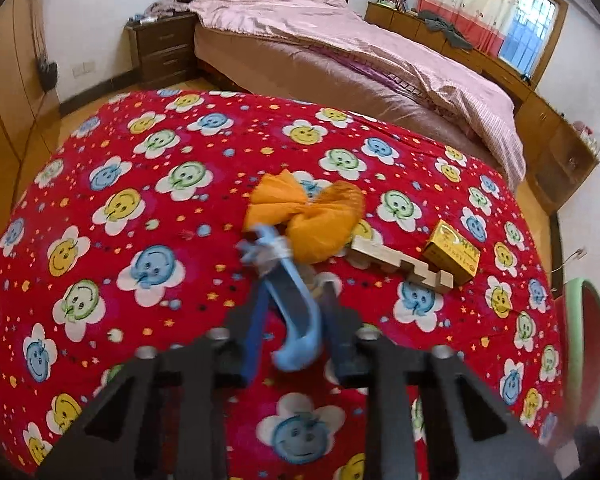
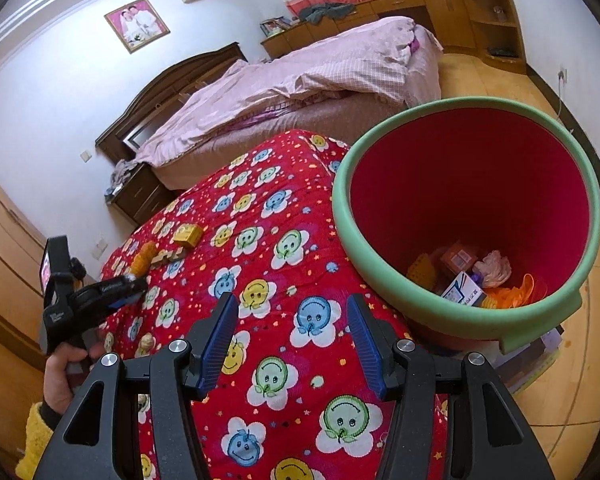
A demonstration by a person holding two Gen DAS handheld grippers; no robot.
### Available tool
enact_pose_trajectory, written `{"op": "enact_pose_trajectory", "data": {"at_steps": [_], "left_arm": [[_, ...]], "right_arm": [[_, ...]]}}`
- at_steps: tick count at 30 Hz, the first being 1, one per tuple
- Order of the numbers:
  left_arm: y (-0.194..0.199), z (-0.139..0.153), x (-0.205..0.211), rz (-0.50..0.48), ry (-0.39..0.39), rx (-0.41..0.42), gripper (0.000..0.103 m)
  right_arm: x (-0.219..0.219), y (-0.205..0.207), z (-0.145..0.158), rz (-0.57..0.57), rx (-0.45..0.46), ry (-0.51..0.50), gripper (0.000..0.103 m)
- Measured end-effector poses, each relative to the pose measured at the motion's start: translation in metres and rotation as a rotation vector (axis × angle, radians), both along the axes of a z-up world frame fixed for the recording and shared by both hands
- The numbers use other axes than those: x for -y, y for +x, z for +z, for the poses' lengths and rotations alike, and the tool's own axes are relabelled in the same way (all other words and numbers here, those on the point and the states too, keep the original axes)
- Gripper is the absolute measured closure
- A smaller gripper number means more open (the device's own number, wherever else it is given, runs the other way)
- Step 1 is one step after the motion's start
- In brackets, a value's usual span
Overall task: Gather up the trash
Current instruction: 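Grasp the blue plastic piece with the left tool while the right tool grasps the yellow box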
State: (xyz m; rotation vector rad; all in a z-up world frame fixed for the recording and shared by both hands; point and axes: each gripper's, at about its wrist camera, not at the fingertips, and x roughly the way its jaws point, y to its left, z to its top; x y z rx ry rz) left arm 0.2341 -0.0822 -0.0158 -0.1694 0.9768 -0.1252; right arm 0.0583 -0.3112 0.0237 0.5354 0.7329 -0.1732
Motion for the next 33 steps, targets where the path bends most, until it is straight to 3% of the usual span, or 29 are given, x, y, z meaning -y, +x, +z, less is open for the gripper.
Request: {"op": "enact_pose_trajectory", "data": {"at_steps": [3,16,24,33], "left_arm": [[-0.001,0.003,-0.014,-0.011,-0.072,-0.016,0.086],[-0.009,0.048,-0.066,-0.037,-0.064,0.099,0.086],[0.006,0.031,-0.091,0.009,-0.121,0.114,0.086],[0.023,0.013,-0.103,0.047,-0.120,0.168,0.086]], "right_arm": [[-0.003,0.001,0.005,0.007,0.004,-0.010,0.045],[-0.043,0.041,0.026,0.097,-0.006,-0.051,0.045],[-0.076,0.092,0.022,0.146,-0.047,-0.084,0.045],[-0.099,0.149,-0.002,0.125,-0.094,-0.085,0.045]]}}
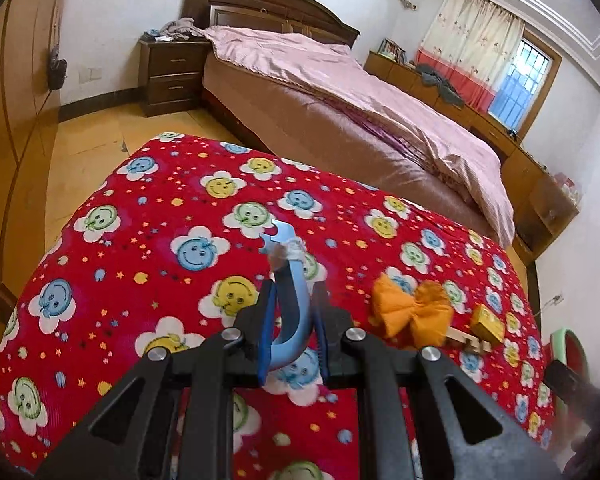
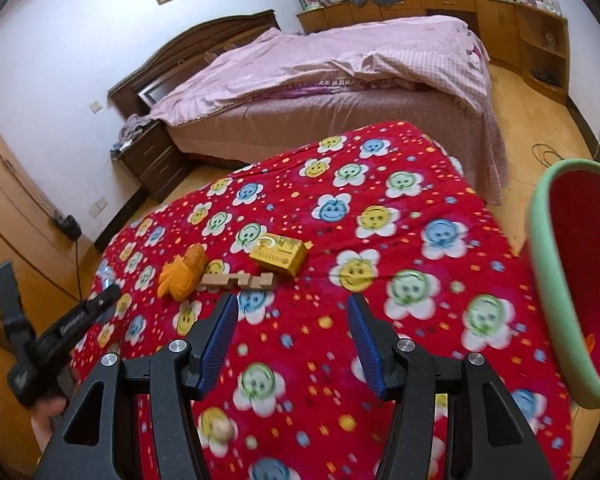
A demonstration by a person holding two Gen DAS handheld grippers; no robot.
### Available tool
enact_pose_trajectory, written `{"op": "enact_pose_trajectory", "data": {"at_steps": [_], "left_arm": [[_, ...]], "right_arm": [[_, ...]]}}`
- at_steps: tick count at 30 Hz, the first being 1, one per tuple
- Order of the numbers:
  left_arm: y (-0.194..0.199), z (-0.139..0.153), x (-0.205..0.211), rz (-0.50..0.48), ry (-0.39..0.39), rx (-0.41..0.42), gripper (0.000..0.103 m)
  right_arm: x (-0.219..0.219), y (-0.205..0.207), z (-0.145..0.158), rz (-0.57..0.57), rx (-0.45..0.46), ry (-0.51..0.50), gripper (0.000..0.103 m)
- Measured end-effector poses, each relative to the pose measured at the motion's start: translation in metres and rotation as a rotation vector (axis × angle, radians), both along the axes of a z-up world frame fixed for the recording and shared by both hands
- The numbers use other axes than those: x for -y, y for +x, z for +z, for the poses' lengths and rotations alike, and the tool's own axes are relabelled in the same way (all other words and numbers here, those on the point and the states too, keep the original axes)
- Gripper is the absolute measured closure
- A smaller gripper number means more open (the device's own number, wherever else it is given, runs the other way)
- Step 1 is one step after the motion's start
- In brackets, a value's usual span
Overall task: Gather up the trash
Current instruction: 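Grasp the blue plastic piece with the left tool while the right tool grasps the yellow box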
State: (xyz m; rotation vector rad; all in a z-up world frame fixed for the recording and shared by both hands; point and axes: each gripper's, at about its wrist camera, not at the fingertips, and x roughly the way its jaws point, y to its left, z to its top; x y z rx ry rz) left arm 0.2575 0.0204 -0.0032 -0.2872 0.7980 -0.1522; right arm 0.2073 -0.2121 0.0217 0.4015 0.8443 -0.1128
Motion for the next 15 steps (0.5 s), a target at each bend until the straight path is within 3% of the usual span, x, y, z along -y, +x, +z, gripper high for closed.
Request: {"op": "enact_pose_trajectory", "data": {"at_steps": [4,15], "left_arm": [[0.003,-0.009,-0.007,-0.022,-0.052,-0.017,0.086],[0.008,-0.020,-0.013,-0.010,-0.101,-0.051,0.086]], "right_arm": [[-0.009,0.026,-0.014,-0.012,-0.024,-0.013,0.045],[-0.022,0.073,-0.035,-0.072,-0.055,-0.079,0.045]]}}
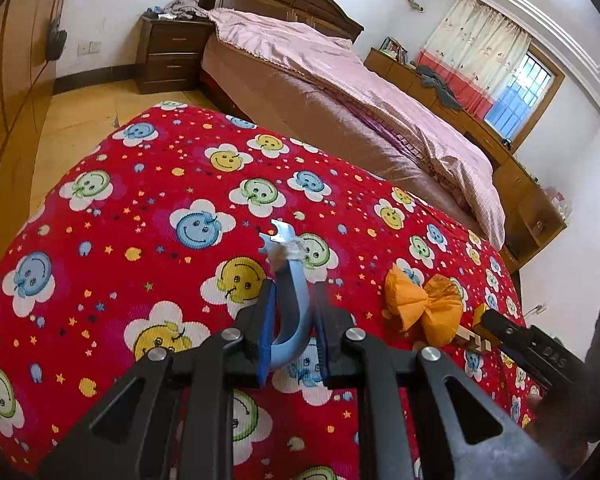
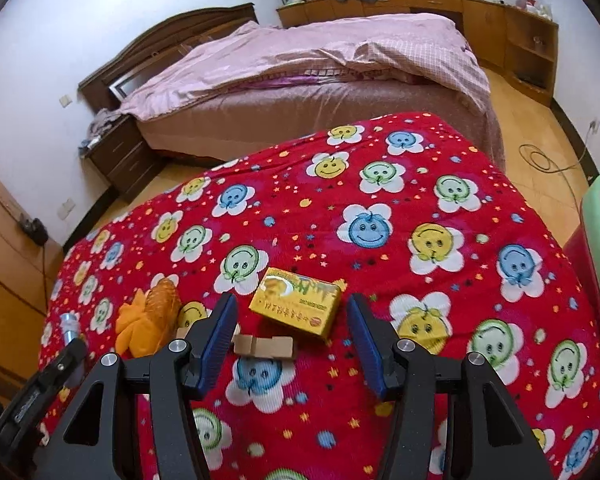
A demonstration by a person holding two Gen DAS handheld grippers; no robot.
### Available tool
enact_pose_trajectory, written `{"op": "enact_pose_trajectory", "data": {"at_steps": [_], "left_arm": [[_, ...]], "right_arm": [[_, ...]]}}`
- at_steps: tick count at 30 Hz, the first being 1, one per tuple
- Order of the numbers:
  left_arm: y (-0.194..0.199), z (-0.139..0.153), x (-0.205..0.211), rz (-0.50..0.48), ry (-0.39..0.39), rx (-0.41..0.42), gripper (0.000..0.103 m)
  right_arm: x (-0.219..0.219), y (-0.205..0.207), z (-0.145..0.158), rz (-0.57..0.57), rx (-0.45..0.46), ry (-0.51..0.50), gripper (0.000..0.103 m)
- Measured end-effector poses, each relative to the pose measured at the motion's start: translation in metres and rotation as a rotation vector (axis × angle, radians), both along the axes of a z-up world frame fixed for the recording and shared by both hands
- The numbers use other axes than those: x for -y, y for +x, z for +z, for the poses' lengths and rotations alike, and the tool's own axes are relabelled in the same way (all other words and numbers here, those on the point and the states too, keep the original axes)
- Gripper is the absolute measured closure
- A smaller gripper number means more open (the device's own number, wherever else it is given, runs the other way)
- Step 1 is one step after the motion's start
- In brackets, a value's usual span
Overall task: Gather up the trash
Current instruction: 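Grasp the blue plastic piece with the left tool while the right tool grasps the yellow box, then carry the blue piece with the left tool while the right tool carries the yellow box over the bucket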
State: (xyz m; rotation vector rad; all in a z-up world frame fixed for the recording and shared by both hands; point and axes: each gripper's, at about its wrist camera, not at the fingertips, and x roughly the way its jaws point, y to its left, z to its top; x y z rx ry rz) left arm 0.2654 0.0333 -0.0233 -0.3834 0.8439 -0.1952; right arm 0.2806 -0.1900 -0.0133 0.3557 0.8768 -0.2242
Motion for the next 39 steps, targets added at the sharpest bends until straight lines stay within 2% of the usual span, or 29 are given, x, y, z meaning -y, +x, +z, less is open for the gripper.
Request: {"op": "enact_pose_trajectory", "data": {"at_steps": [5,8,12,15,17,18,19,24,27,33,39], "left_arm": [[0.001,-0.003,-0.002,0.001,-0.019,-0.013,0.086],[0.001,-0.003,-0.003,-0.001,-0.020,-0.013,0.086],[0.000,-0.003,-0.004,-0.003,-0.023,-0.012,0.086],[0.000,-0.002,-0.003,-0.001,-0.029,-0.010,0.086],[0.001,-0.002,-0.002,-0.007,-0.039,-0.012,0.086],[0.001,-0.002,-0.001,-0.012,-0.044,-0.012,0.086],[0.001,-0.002,0.000,-0.016,-0.044,-0.010,0.086],[0.000,-0.001,0.004,-0.027,-0.042,-0.001,0.086],[0.001,-0.001,0.004,-0.029,-0.044,0.000,0.086],[0.000,-0.001,0.005,-0.032,-0.046,0.005,0.086],[-0.002,0.001,0.006,-0.038,-0.049,0.013,0.086]], "right_arm": [[-0.008,0.008,-0.006,-0.008,0.009,-0.038,0.045],[-0.010,0.006,-0.009,-0.026,0.039,-0.046,0.041],[-0.012,0.007,-0.009,-0.030,0.030,-0.058,0.041],[-0.019,0.011,-0.008,-0.003,0.000,-0.111,0.042],[-0.024,0.013,-0.009,0.014,-0.025,-0.157,0.044],[-0.025,0.014,-0.009,0.015,-0.032,-0.170,0.050],[-0.025,0.015,-0.009,0.015,-0.042,-0.182,0.061],[-0.018,0.010,-0.007,0.053,-0.043,-0.151,0.062],[-0.010,-0.002,-0.001,0.059,-0.026,-0.104,0.062],[0.011,-0.042,0.020,0.040,0.023,-0.088,0.062],[0.040,-0.099,0.034,-0.033,0.063,-0.067,0.062]]}}
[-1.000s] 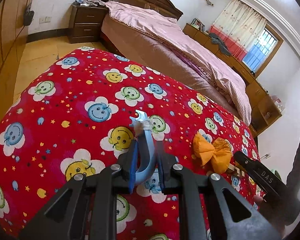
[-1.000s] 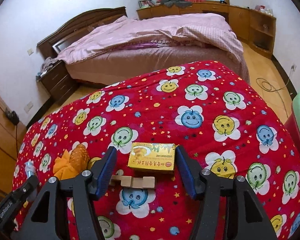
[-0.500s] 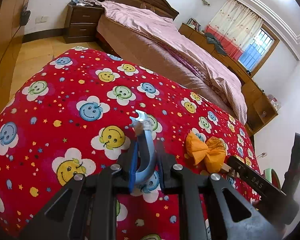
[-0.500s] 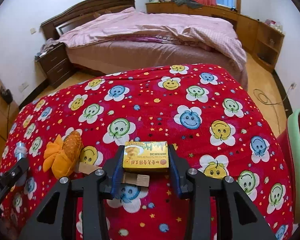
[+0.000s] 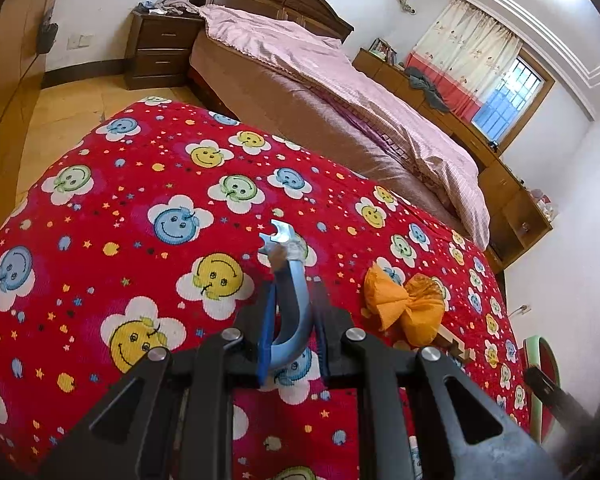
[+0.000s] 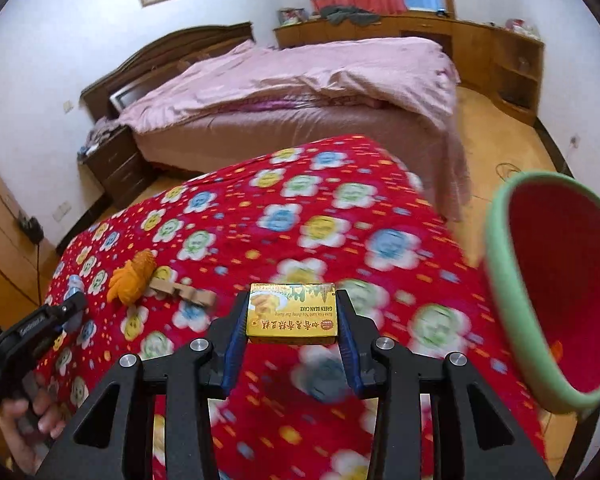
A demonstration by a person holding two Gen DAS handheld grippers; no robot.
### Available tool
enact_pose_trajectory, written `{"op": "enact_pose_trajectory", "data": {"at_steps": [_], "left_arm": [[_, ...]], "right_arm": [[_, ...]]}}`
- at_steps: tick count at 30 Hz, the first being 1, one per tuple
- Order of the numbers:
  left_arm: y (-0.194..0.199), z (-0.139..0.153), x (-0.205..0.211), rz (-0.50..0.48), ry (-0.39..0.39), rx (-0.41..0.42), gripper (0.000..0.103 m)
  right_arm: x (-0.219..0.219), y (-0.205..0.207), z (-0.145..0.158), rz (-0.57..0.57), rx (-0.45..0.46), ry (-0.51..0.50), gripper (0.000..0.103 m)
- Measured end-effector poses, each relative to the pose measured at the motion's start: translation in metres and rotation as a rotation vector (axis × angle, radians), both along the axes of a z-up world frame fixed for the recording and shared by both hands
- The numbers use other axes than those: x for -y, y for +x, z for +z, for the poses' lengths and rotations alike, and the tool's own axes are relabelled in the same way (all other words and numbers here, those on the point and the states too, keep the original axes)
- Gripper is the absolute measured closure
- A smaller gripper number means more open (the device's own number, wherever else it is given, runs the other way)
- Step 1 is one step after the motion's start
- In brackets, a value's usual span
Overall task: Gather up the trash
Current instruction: 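Carry the blue piece with the left tool while the right tool carries the yellow box over the bucket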
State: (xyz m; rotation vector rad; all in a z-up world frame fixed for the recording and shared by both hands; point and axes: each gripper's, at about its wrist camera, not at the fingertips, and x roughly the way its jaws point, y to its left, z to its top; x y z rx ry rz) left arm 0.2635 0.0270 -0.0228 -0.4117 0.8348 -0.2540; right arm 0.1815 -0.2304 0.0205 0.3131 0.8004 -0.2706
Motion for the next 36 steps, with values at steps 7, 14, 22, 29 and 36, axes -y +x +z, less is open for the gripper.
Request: {"op": "enact_pose_trajectory", "data": {"at_steps": [7,14,22,29,36], "left_arm": [[-0.004,0.004,0.007,-0.040,0.006,0.023,0.086],[-0.007,0.014,0.024,-0.116,0.021,0.055,0.086],[-0.034,0.046,0.066,-0.191,0.098,0.085,0.086],[-0.064,0.076,0.136,-0.318,0.073,0.100,0.086],[-0.095,0.083,0.225,-0.492,0.048,0.074,0.086]], "right_arm": [[0.046,-0.060,0.017,-0.125,0.051,0.019,0.062],[0.100,-0.118,0.022,-0.275,0.101,0.048,0.062],[0.149,-0.168,0.012,-0.388,0.144,0.138,0.062],[0.165,-0.189,0.009,-0.384,0.183,0.187,0.062],[0.170,-0.196,0.014,-0.372,0.198,0.155,0.062]]}}
